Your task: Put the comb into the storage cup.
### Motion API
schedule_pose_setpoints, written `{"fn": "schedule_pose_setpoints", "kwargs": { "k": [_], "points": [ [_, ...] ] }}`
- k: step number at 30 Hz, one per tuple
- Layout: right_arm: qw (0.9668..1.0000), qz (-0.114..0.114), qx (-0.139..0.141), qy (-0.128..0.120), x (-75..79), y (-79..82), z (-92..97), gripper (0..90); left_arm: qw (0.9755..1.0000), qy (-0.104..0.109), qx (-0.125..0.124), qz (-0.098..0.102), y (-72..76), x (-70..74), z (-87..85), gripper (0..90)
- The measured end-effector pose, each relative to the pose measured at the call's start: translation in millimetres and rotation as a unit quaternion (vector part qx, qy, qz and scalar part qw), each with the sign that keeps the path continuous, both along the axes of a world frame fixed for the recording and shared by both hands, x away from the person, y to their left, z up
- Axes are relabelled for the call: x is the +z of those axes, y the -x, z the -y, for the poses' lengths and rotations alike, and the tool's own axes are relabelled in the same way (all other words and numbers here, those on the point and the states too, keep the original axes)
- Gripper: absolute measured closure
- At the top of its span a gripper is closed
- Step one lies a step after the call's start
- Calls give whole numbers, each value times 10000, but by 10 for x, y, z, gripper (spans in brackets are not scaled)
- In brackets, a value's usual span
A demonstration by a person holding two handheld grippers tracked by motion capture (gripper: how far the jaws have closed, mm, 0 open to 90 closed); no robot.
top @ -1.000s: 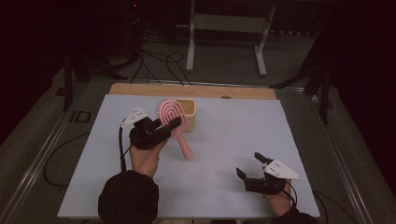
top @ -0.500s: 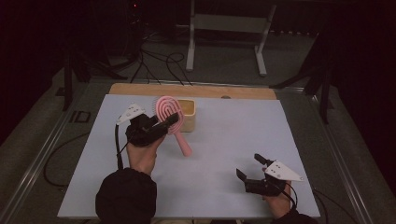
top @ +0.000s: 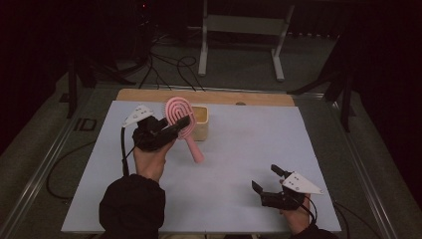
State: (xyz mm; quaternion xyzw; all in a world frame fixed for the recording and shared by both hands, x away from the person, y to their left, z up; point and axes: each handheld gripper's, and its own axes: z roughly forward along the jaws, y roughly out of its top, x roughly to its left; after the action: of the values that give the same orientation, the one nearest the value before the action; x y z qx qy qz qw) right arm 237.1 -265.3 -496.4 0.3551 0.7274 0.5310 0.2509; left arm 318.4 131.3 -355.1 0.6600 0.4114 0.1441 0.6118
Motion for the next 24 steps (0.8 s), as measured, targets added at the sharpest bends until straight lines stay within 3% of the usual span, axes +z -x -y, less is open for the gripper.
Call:
{"fn": "schedule_pose_setpoints", "kwargs": {
  "k": [24],
  "points": [
    [10000, 2, 11, 51, -9, 6, -29, 96, 9997, -235, -3, 111, -118, 96, 5, 644]
  ]
}}
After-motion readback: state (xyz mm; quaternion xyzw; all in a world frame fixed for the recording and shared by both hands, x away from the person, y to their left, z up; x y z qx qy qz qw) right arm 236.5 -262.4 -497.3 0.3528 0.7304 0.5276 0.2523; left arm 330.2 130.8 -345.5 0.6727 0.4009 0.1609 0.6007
